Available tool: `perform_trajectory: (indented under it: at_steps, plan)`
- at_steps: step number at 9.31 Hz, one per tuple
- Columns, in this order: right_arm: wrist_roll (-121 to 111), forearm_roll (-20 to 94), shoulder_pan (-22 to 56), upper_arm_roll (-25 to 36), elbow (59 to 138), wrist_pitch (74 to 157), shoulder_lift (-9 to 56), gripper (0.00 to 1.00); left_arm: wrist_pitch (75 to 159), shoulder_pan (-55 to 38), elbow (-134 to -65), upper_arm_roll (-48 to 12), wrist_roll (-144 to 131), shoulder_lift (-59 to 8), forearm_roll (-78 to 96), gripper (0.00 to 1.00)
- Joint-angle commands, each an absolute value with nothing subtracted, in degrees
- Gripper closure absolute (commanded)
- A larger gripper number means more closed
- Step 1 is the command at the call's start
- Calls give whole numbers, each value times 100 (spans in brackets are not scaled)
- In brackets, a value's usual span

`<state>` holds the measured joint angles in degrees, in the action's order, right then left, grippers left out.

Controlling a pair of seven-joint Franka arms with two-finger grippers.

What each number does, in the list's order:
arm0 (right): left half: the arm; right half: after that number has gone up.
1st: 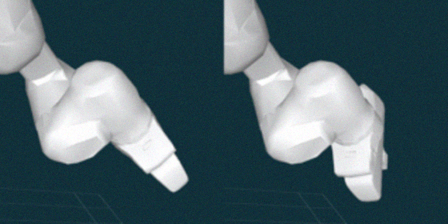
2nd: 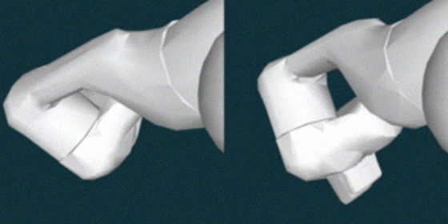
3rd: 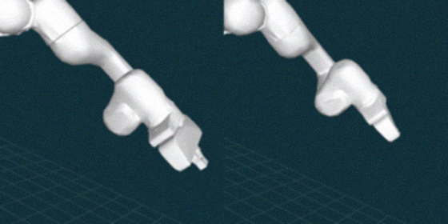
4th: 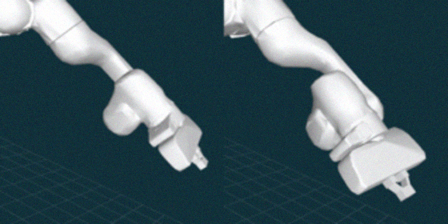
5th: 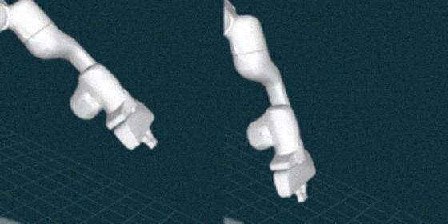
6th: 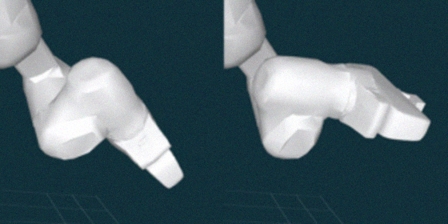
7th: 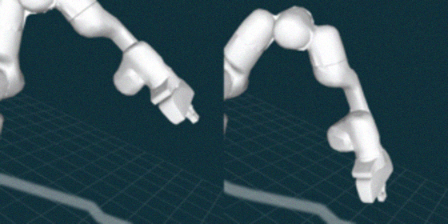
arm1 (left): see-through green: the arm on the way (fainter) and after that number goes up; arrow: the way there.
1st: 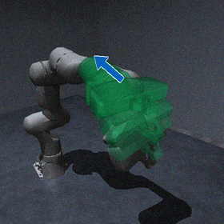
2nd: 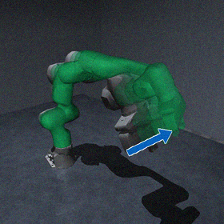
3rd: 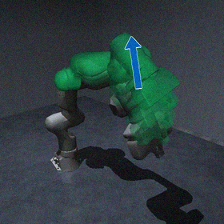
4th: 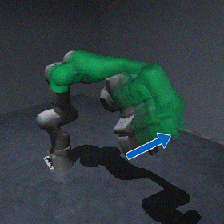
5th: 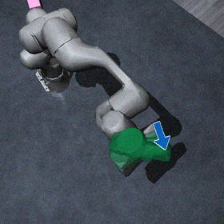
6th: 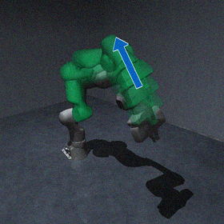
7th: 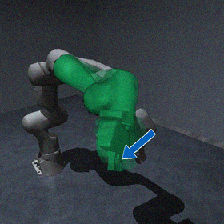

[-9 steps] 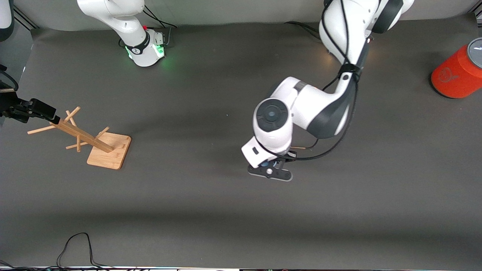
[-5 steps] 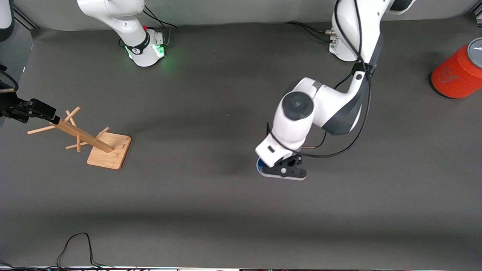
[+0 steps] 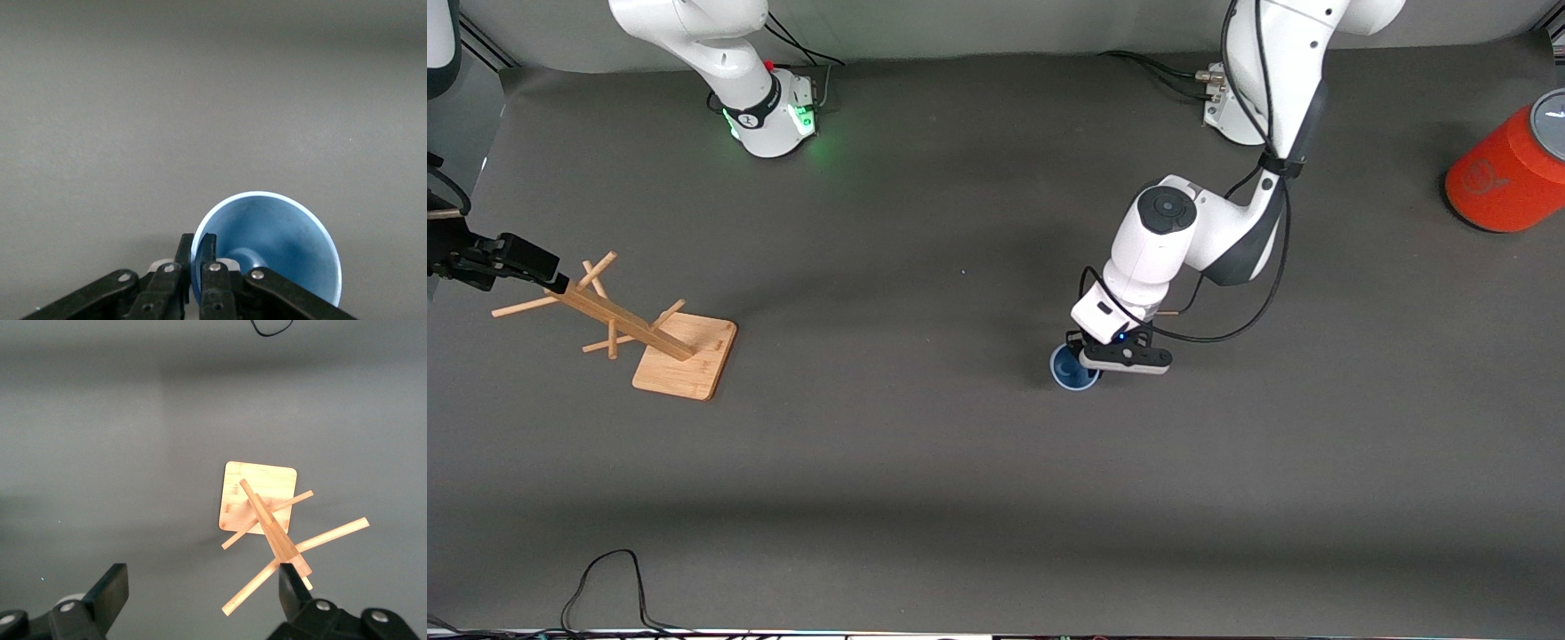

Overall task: Rotate and upright cup with both arms
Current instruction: 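Rotate the cup upright with the left gripper and set it down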

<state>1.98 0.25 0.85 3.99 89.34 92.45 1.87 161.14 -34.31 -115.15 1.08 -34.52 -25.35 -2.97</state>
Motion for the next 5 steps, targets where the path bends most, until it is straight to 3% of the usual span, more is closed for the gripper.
perform_trajectory:
  at_steps: [1, 3, 5]
  plan:
    - [123, -44, 114, 413, 8991, 9352, 149, 0, 16784, -3595, -11934, 220, -3770, -2539, -378, 100]
    - [132, -44, 114, 413, 9009, 9352, 141, 0, 16848, -3725, -11936, 342, -3840, -2662, -378, 100]
    - [132, -44, 114, 413, 8991, 9343, 88, 0, 16988, -4949, -11936, 1566, -3867, -2934, -378, 100]
